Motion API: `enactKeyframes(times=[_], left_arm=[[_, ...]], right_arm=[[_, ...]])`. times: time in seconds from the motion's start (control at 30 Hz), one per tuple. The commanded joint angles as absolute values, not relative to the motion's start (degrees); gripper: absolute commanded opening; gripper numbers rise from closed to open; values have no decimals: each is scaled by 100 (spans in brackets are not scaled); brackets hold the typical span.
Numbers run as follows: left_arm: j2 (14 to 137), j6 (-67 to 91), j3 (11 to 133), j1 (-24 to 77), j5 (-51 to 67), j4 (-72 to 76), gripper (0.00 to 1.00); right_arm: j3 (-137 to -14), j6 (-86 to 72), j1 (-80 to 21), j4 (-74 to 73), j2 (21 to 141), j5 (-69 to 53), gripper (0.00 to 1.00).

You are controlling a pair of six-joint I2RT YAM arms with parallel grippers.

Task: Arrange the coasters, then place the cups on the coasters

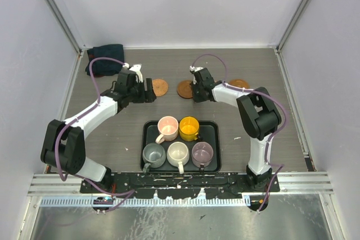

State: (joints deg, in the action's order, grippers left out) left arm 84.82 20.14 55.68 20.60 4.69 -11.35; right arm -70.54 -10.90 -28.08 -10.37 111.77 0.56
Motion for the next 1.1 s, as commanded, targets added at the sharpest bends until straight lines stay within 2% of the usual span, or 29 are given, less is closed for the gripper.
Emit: enactKeyframes(times=[0.0,0.67,0.97,1.07], left_arm=[[8322,2012,5591,2055,395,-853,75],[8473,2004,5656,2050,356,-859,75],[7985,1951,5710,2055,100,-1132,75],[7699,1942,5723,2048,-25,-1268,78]], right_arm=[[-7303,-1067,-2830,-984,11427,92,2],[-7518,-981,-2896,-1080,11606,-44,2],[-7082,-987,-2909,-1204,10831,-2,2],[-6925,-982,-2909,-1302,10367,102,7]])
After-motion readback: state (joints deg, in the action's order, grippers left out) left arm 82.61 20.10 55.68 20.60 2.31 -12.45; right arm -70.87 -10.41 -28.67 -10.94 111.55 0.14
